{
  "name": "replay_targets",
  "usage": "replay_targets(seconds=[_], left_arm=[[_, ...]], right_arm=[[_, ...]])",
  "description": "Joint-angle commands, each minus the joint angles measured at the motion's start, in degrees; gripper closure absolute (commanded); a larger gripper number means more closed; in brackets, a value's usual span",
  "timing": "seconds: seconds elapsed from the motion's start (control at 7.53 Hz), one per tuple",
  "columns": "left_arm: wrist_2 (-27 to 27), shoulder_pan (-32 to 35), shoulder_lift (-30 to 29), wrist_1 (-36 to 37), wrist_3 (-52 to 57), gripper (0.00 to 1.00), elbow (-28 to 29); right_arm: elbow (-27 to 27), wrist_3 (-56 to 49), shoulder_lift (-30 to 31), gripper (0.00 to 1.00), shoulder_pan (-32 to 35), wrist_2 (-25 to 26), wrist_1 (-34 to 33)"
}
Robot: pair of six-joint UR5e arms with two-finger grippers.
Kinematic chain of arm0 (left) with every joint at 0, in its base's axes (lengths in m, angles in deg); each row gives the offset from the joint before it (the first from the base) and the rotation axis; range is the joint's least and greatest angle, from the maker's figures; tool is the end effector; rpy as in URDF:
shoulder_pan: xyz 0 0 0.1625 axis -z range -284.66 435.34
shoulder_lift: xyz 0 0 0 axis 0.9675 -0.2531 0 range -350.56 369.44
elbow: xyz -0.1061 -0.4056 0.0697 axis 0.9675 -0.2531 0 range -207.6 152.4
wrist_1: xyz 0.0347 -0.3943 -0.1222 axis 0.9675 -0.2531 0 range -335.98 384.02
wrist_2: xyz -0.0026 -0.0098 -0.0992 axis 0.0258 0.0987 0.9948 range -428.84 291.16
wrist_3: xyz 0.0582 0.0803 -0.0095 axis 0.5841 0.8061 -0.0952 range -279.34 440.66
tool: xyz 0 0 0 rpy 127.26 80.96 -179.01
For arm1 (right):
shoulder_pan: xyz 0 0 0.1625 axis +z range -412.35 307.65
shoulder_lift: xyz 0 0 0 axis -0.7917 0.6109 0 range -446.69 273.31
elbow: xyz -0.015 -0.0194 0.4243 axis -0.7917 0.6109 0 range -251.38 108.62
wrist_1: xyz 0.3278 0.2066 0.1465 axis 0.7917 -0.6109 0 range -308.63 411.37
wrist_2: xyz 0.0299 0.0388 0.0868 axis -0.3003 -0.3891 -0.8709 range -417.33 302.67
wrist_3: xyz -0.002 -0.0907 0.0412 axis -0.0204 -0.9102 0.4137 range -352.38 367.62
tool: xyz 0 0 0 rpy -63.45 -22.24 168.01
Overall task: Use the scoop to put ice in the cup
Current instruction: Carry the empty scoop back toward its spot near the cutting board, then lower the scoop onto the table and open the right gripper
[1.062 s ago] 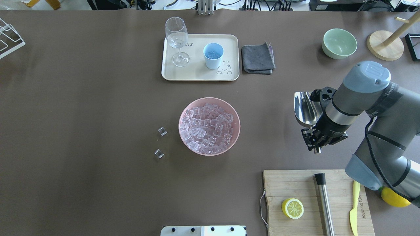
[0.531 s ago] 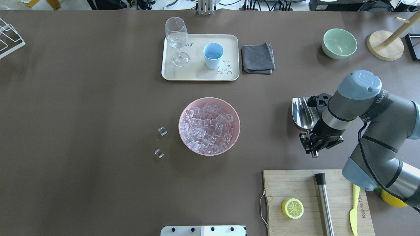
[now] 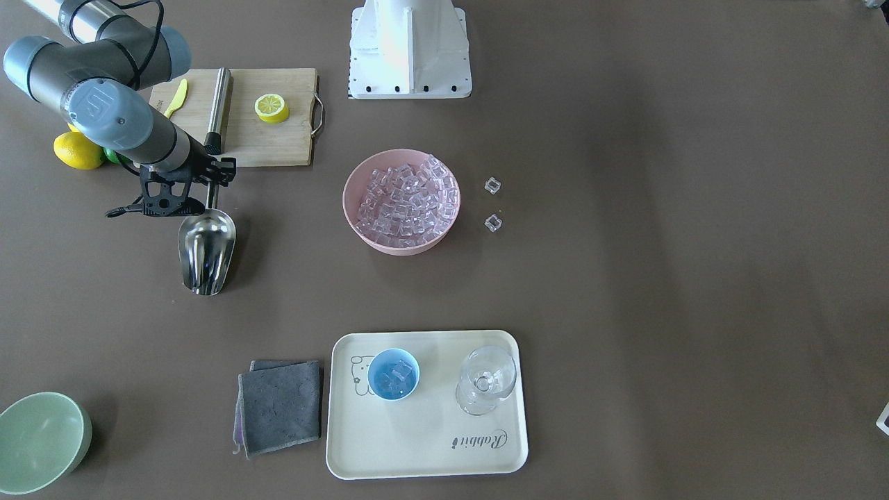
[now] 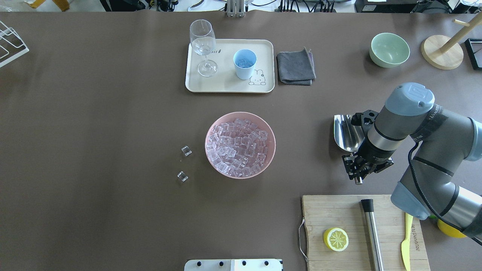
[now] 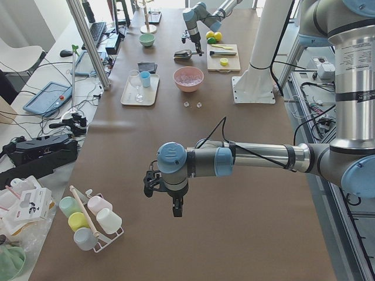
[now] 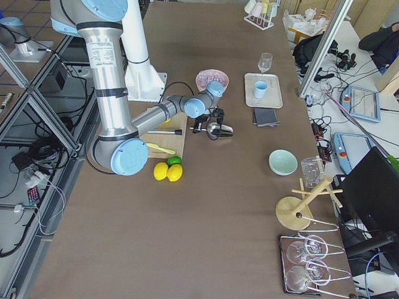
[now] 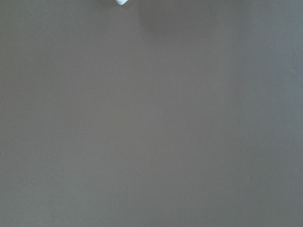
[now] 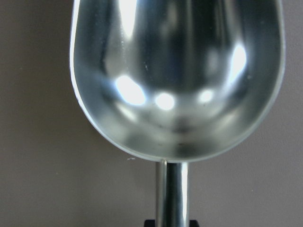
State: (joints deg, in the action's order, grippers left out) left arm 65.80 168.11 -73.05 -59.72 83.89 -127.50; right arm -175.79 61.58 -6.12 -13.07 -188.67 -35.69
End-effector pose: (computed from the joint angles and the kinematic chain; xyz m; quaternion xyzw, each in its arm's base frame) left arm -0.0841 -0.4275 0.6450 -0.0114 0.3806 -0.0092 0.9246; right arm -0.3839 -0.4010 0.4451 -0.1395 -0.3814 -0.0560 0.9121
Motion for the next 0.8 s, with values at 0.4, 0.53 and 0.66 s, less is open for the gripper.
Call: replay_targets(seconds=[0.4, 0.53, 0.66], left_arm=[[0.1, -0.1, 0.0, 0.0, 0.0, 0.01, 0.2], [0.1, -0.1, 0.1, 0.0, 0.0, 0.01, 0.2], [0.1, -0.2, 0.0, 0.0, 0.0, 0.01, 0.2]], right_arm=[[0.9, -0.4, -0.6, 0.01, -0.1, -1.9, 0.1], [0.4, -0.5, -0.7, 0.01, -0.1, -2.7, -0.1], [0.1, -0.5, -0.8, 0.01, -0.1, -2.8, -0.3]])
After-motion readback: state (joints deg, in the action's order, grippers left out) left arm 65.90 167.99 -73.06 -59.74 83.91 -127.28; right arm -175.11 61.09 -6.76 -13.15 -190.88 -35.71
